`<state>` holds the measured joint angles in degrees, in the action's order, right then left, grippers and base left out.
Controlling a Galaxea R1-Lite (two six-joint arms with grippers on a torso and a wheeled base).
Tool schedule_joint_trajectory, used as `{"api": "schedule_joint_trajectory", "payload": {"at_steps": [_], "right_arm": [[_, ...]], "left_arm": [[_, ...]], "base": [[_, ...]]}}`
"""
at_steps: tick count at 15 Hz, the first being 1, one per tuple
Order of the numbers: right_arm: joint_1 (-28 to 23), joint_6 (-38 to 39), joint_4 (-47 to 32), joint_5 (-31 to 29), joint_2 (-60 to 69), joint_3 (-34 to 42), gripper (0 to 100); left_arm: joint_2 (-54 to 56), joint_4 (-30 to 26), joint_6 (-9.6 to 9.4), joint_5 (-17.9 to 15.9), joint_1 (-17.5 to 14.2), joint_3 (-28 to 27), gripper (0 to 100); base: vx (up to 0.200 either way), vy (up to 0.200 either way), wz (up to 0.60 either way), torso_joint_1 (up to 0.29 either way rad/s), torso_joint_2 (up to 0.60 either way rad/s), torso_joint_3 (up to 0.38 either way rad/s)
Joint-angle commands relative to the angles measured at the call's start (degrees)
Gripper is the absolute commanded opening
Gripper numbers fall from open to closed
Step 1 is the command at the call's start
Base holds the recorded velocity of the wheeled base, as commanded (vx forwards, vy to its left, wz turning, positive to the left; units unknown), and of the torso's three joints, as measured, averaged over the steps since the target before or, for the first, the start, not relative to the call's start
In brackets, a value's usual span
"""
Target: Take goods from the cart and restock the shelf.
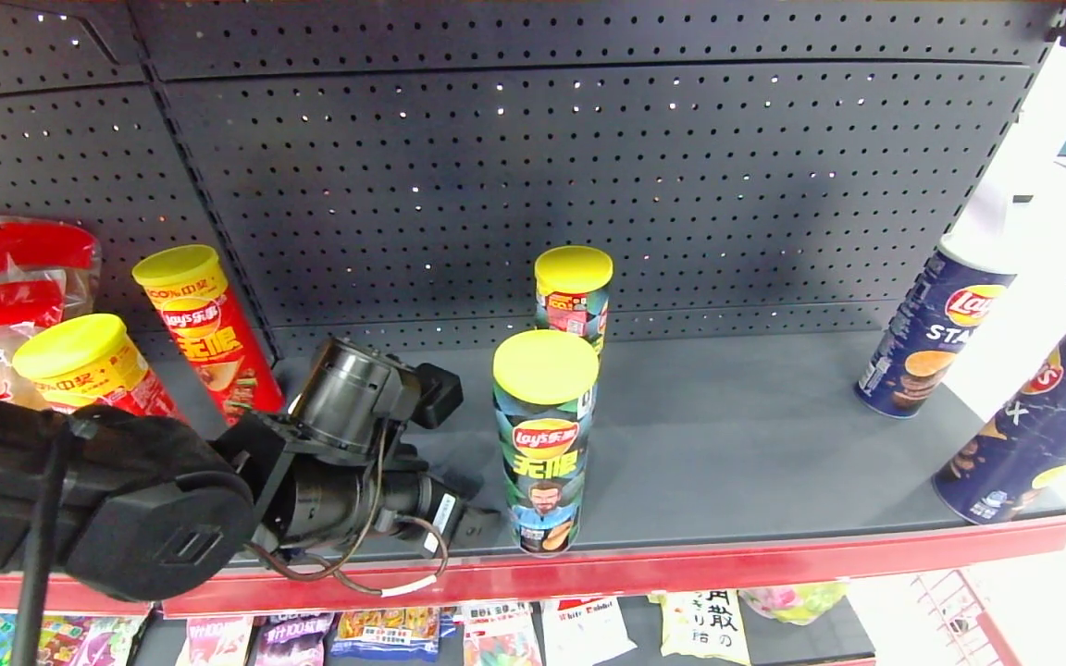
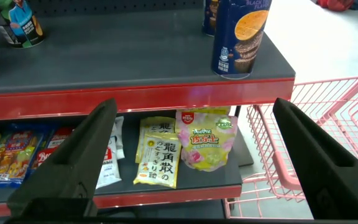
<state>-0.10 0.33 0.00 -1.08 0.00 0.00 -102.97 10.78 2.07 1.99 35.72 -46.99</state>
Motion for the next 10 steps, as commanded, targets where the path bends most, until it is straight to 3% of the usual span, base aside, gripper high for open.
{"api": "schedule_joint_trajectory", "payload": {"at_steps": [1, 10], "right_arm": [[0.01, 0.02, 0.00, 0.03, -0.09, 0.00, 100], [0.01, 0.02, 0.00, 0.03, -0.09, 0.00, 100]], "left_arm": [[-0.12, 0.03, 0.04, 0.03, 0.05, -0.20, 100], [-1.00, 0.03, 0.04, 0.03, 0.58, -0.73, 100]], "base": [[0.000, 0.000, 0.00, 0.000, 0.00, 0.000], [0.000, 0.000, 0.00, 0.000, 0.00, 0.000]]}}
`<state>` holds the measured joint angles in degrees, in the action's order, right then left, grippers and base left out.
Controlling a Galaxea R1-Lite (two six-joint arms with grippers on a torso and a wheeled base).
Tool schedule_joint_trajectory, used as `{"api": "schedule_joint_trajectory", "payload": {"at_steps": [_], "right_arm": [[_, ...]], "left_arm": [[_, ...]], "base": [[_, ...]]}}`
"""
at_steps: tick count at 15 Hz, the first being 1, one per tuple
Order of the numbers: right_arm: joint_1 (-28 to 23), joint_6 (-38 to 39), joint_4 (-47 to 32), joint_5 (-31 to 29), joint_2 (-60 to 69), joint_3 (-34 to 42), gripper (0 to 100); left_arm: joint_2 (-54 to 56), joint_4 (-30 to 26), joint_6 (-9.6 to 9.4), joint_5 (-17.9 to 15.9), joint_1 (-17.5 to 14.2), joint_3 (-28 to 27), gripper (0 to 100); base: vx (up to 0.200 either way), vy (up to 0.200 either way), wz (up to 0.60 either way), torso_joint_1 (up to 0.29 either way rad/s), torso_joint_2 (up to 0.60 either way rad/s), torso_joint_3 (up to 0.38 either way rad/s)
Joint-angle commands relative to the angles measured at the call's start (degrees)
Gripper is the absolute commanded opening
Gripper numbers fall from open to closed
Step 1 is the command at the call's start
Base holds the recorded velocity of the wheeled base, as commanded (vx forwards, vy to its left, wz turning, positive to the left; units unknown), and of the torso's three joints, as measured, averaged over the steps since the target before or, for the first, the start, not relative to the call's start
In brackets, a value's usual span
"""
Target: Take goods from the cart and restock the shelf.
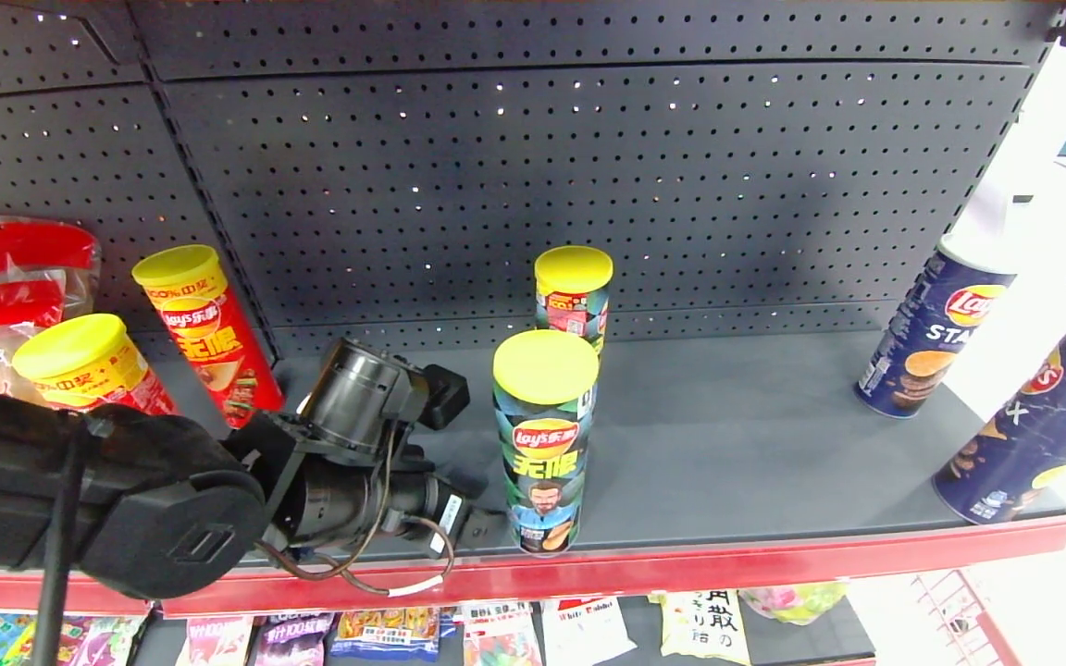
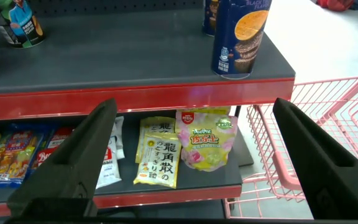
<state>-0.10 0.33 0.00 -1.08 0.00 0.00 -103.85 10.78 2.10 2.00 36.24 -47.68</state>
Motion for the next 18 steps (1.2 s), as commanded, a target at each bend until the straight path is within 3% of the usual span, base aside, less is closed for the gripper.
{"api": "schedule_joint_trajectory", "payload": {"at_steps": [1, 18], "right_arm": [[0.01, 0.02, 0.00, 0.03, -0.09, 0.00, 100], [0.01, 0.11, 0.00, 0.03, -0.09, 0.00, 100]], "left_arm": [[-0.47, 0.03, 0.01, 0.02, 0.23, -0.75, 100], [-2.14, -0.05, 0.36, 0.29, 1.11, -2.51, 100]], "base": [[0.000, 0.000, 0.00, 0.000, 0.00, 0.000], [0.000, 0.000, 0.00, 0.000, 0.00, 0.000]]}}
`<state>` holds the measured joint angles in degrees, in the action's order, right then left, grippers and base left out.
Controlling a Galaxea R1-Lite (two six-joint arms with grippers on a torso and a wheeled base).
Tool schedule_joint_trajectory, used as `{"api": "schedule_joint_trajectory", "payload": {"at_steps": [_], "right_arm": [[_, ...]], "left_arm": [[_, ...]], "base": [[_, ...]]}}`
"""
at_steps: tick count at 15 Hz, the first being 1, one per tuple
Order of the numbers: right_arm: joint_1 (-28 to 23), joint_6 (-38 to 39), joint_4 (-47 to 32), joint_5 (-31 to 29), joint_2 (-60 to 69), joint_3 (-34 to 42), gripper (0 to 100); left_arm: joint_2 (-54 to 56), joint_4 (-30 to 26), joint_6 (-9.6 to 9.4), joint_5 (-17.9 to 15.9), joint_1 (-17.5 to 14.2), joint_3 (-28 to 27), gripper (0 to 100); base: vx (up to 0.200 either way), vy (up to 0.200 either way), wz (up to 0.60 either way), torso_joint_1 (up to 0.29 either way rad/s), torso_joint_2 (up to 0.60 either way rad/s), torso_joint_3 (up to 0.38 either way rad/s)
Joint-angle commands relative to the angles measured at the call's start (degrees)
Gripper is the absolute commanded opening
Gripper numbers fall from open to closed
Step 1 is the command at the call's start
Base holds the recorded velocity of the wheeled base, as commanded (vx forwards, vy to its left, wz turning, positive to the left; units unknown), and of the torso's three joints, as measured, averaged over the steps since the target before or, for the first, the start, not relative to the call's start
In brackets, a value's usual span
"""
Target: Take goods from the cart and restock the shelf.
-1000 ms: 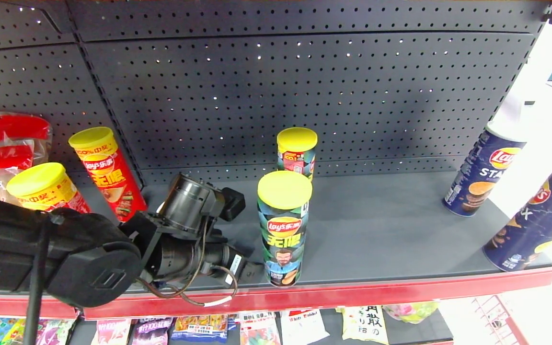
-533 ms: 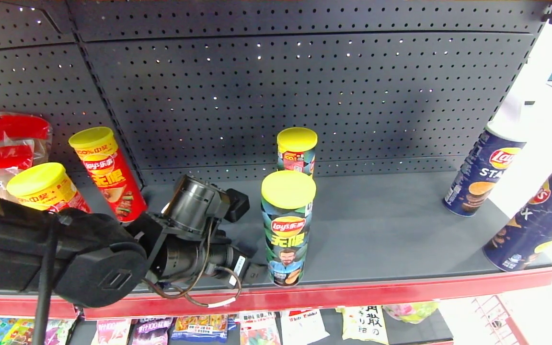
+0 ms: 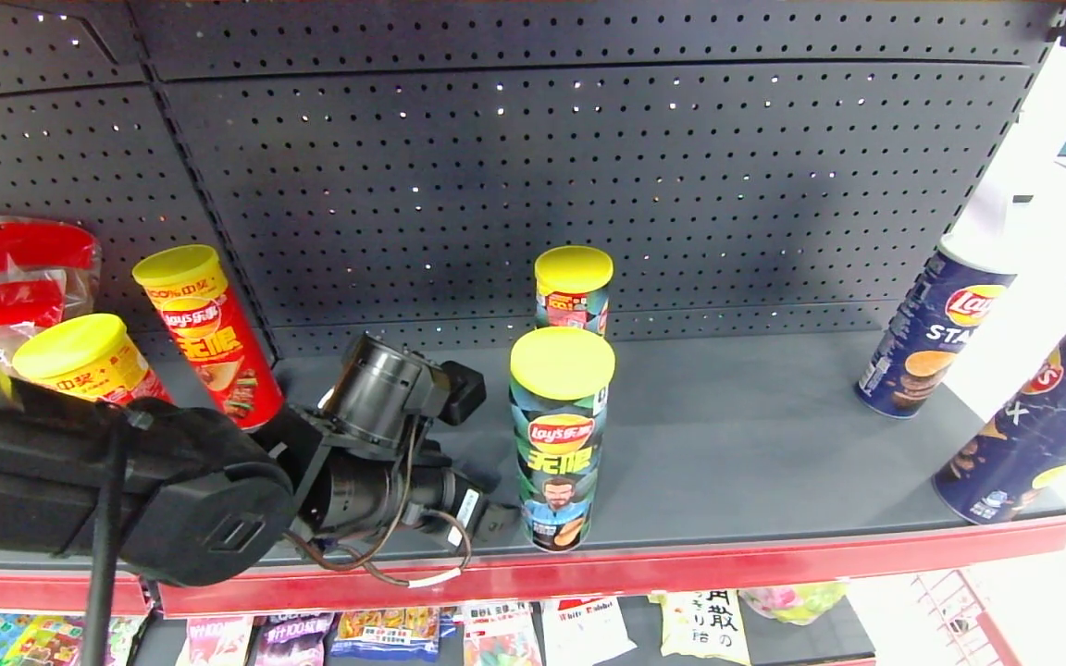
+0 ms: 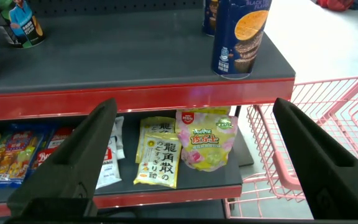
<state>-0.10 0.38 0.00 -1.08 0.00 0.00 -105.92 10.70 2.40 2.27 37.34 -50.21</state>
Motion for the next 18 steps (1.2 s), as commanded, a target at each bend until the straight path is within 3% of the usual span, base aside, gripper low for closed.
{"api": "schedule_joint_trajectory", "payload": {"at_steps": [1, 18], "right_arm": [[0.01, 0.06, 0.00, -0.06, -0.09, 0.00, 100], [0.01, 0.06, 0.00, -0.06, -0.09, 0.00, 100]], "left_arm": [[-0.07, 0.11, 0.06, 0.02, 0.28, -0.06, 100], [-2.01, 0.02, 0.15, 0.02, 1.24, -2.52, 100]], "base": [[0.000, 0.000, 0.00, 0.000, 0.00, 0.000], [0.000, 0.000, 0.00, 0.000, 0.00, 0.000]]}}
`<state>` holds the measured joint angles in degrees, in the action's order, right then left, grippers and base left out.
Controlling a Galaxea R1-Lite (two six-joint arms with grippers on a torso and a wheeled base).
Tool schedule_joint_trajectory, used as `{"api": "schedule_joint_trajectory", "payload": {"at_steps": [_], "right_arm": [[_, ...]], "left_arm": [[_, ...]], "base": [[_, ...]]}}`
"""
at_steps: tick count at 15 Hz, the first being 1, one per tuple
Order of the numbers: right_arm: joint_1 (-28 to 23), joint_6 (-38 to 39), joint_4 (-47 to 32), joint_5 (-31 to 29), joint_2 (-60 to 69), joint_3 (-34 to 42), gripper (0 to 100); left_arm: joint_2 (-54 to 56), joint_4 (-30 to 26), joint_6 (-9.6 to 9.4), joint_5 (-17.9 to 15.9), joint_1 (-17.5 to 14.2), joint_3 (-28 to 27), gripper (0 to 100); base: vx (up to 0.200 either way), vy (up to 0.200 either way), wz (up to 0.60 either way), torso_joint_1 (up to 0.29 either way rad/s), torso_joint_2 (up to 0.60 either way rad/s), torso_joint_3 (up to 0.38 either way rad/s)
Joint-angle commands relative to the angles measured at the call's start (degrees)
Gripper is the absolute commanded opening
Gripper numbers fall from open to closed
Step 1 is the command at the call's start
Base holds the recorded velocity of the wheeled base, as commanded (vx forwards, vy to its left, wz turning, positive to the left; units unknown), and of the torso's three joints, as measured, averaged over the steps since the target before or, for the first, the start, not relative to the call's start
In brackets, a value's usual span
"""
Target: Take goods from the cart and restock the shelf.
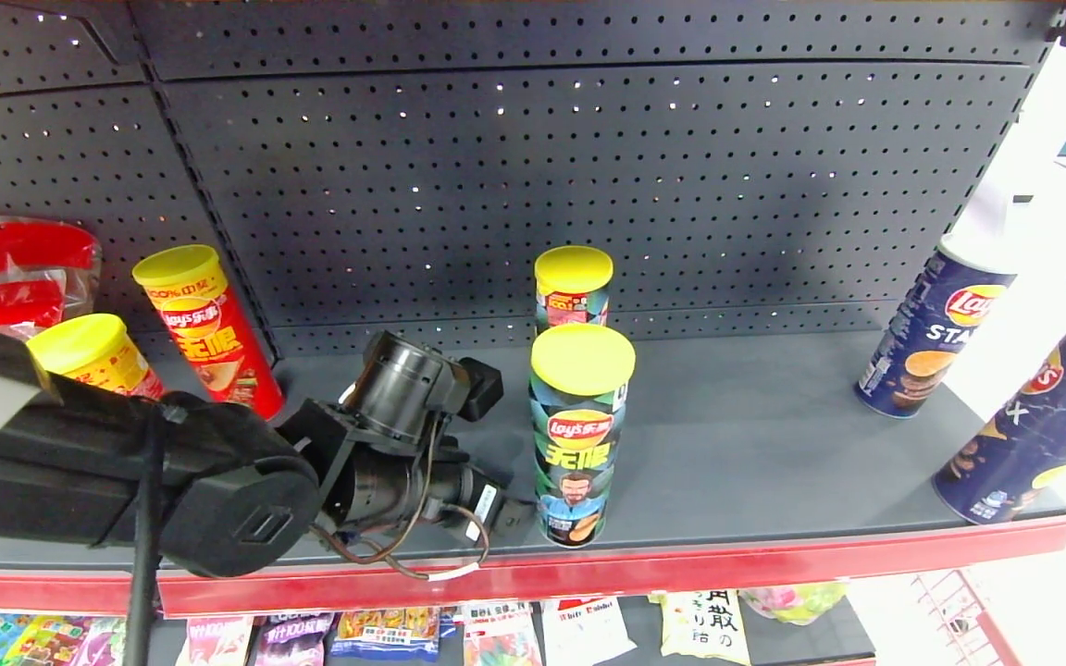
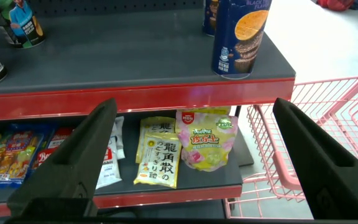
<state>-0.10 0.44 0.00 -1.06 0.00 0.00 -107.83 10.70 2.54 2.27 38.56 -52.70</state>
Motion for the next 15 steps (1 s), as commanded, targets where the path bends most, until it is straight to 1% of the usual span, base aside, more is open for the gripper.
{"api": "schedule_joint_trajectory", "payload": {"at_steps": [1, 13, 14, 15], "right_arm": [[0.01, 0.00, 0.00, 0.01, -0.09, 0.00, 100], [0.01, 0.00, 0.00, 0.01, -0.09, 0.00, 100], [0.01, 0.00, 0.00, -0.08, -0.09, 0.00, 100], [0.01, 0.00, 0.00, -0.08, -0.09, 0.00, 100]], "left_arm": [[-0.10, 0.02, 0.01, 0.02, 0.03, -0.03, 100], [-0.54, 0.02, 0.10, 0.11, 0.38, -0.30, 100], [0.16, 0.02, 2.39, 0.98, 0.38, 0.49, 100], [1.65, 0.02, 3.97, 1.25, 0.29, 1.64, 100]], "base": [[0.000, 0.000, 0.00, 0.000, 0.00, 0.000], [0.000, 0.000, 0.00, 0.000, 0.00, 0.000], [0.000, 0.000, 0.00, 0.000, 0.00, 0.000], [0.000, 0.000, 0.00, 0.000, 0.00, 0.000]]}}
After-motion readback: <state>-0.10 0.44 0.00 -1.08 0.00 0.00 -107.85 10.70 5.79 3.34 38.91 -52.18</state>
